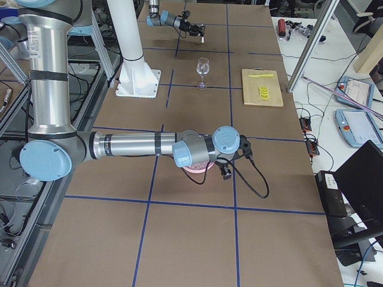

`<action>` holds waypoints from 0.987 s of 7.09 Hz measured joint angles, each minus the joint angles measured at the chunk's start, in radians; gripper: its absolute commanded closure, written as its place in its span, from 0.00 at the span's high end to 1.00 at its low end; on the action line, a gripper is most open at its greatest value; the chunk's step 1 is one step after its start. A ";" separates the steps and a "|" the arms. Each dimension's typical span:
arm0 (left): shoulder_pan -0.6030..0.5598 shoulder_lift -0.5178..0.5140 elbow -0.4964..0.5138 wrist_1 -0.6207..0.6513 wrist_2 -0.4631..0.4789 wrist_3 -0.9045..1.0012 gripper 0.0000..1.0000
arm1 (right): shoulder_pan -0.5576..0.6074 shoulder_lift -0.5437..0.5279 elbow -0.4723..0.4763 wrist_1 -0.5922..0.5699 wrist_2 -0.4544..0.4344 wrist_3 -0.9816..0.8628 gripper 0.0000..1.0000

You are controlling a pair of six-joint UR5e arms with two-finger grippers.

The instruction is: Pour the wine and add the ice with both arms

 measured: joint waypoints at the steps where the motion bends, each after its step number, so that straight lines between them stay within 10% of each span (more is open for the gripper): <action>1: -0.011 -0.069 -0.023 0.000 -0.002 0.092 0.00 | 0.000 0.000 -0.001 0.000 0.000 0.000 1.00; 7: -0.049 -0.474 -0.054 0.270 -0.018 0.414 0.00 | 0.001 -0.014 -0.005 0.000 0.001 -0.002 1.00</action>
